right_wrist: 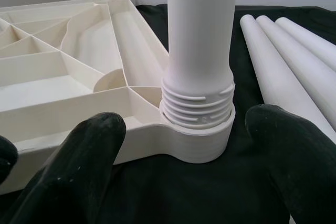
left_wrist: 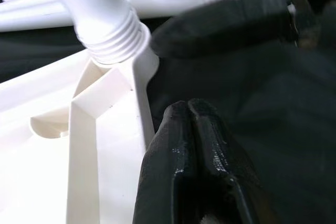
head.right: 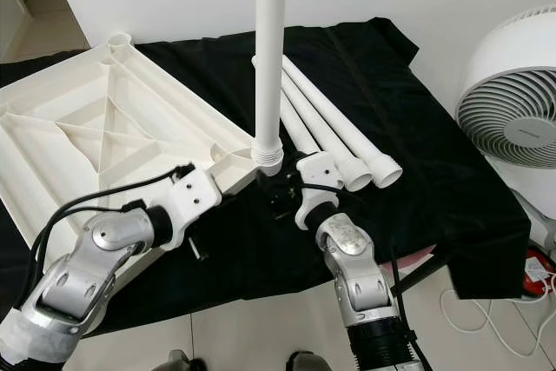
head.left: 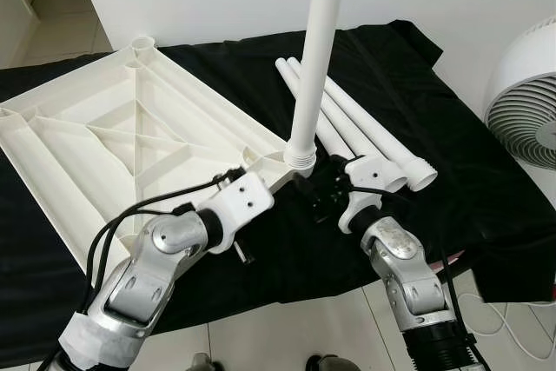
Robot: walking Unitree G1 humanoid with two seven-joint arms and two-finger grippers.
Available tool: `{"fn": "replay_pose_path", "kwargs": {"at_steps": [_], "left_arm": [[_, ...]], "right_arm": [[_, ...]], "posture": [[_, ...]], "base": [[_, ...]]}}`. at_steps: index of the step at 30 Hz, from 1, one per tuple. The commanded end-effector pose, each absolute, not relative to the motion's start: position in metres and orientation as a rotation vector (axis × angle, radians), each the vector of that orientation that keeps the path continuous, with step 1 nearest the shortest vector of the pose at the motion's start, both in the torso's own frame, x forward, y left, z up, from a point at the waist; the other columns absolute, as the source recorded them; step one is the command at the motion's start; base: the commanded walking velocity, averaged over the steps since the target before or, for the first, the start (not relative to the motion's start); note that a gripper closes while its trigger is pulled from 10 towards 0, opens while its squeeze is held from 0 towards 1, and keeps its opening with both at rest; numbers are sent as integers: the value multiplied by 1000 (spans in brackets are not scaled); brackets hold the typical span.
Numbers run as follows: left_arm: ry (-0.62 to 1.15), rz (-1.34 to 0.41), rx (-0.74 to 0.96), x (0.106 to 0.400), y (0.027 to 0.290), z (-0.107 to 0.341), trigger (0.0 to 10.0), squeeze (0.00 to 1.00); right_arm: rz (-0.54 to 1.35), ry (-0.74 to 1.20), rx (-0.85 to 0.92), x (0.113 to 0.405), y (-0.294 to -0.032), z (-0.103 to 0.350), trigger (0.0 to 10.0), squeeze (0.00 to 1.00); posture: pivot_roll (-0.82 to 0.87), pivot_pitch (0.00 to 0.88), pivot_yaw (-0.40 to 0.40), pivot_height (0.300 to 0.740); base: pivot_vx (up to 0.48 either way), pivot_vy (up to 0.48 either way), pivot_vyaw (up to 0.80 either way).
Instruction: Building children table
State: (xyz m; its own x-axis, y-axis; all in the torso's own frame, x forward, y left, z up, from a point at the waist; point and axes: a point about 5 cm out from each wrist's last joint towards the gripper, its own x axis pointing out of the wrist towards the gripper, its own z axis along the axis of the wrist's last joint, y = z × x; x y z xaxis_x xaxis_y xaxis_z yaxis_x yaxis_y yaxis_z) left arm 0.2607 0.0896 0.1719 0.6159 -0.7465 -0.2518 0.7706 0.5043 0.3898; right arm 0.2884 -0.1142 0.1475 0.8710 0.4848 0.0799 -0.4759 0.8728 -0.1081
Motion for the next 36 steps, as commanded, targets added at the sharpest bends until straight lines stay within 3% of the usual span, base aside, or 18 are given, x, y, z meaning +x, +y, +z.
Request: {"fn": "replay_pose_path", "kwargs": {"at_steps": [1,12,13,14,15,21,22,23,24,36], "left_arm": [[-9,-796,470,267,90,184,10000,0],[-39,-618,500,292,88,190,10000,0],[-38,-630,476,292,86,190,10000,290],[-38,-630,476,292,86,190,10000,290],[-37,-660,428,290,84,192,10000,1000],[-57,-688,346,289,78,196,10000,1000],[-62,-684,365,290,77,196,10000,647],[-62,-684,365,290,77,196,10000,647],[-64,-673,389,293,77,195,10000,0],[92,-614,550,309,79,166,10000,0]], "right_arm": [[520,-104,-87,289,-112,147,10000,0],[542,-139,-83,291,-112,155,10000,0],[547,-146,-88,291,-114,157,10000,0],[547,-146,-88,291,-114,157,10000,0],[544,-152,-94,293,-116,159,10000,0],[518,-167,-106,301,-125,165,10000,0],[516,-170,-108,303,-126,166,10000,0],[516,-170,-108,303,-126,166,10000,0],[515,-173,-110,304,-126,167,10000,0],[510,-192,-112,304,-126,171,10000,0]], "posture": [[-74,63,26,740],[-86,58,30,740],[-89,61,30,740],[-89,61,30,740],[-90,65,29,740],[-81,69,20,740],[-81,69,20,740],[-81,69,20,740],[-81,69,20,740],[-94,75,34,740]], "base": [[0,0,0],[0,0,0],[0,0,0],[0,0,0],[0,0,0],[0,0,0],[0,0,0],[0,0,0],[0,0,0],[0,0,0]]}}
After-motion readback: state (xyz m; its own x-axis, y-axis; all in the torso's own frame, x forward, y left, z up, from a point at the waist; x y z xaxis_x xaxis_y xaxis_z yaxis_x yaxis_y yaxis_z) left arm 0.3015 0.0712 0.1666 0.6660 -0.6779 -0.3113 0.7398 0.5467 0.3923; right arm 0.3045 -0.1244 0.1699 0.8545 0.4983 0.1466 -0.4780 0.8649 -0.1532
